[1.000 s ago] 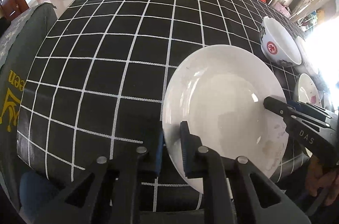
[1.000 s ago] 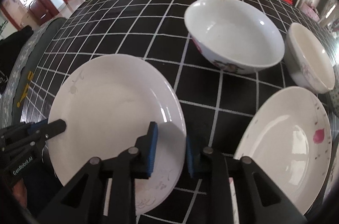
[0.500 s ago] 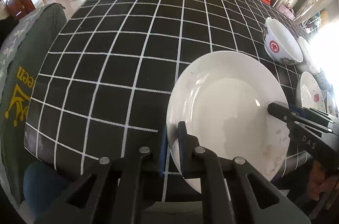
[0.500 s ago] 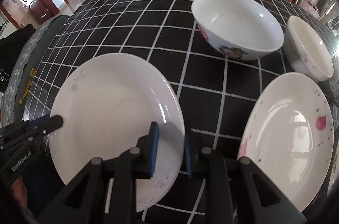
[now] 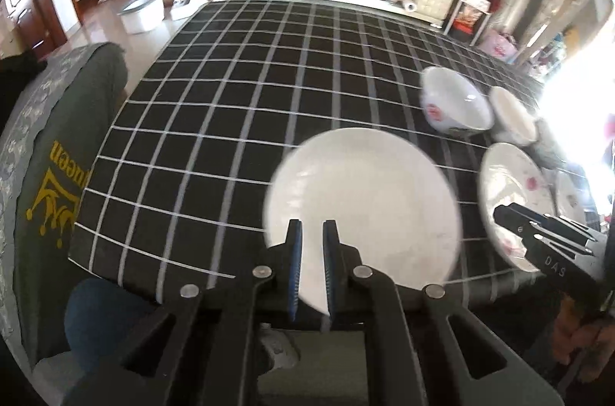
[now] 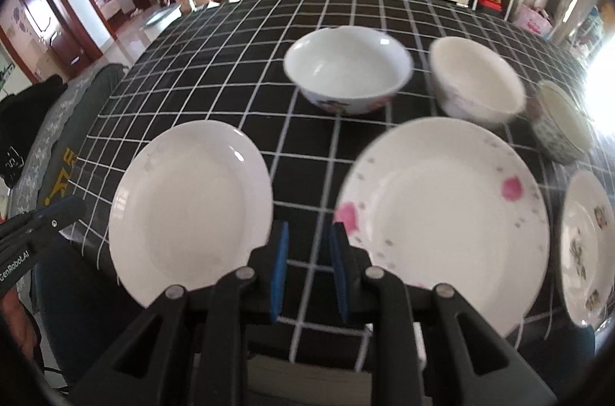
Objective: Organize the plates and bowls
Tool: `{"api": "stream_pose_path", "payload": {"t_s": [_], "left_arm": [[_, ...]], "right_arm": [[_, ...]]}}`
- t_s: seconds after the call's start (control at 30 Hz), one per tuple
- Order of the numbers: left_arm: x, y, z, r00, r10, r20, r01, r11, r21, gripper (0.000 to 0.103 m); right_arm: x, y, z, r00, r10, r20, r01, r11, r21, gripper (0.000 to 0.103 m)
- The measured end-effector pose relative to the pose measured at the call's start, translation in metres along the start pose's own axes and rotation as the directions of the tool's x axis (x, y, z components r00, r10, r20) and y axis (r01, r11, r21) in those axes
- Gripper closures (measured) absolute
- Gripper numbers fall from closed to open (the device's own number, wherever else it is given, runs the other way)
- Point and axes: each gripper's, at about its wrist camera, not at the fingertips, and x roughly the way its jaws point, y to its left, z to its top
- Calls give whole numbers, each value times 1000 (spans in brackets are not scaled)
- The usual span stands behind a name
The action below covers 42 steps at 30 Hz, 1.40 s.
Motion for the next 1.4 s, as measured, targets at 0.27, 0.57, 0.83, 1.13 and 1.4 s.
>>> {"api": "stream_pose_path", "payload": {"t_s": [0.27,0.57,0.83,1.13,1.4], "left_arm": [[-8,-69,-15,997,-60,51,53,989,136,94],[1,-141,-11,991,-134,-8,132,959,251,94],[21,-174,-3,981,-177,-85,194,944,267,77],[59,-178,10,979,-136,-149,168,960,223,77],[88,-182,18,975,-111,-194,154,962,224,77]], "right_arm": [[-33,-44,-23,997,-56,57,52,996,73,76],[-52,-97,-36,990,-115,79,102,983,152,76],[-51,-137,-40,988,-141,61,127,974,190,76],[-26,-174,-34,991,-135,5,130,959,251,68],[-13,-174,-20,994,-109,24,101,972,211,63]]}}
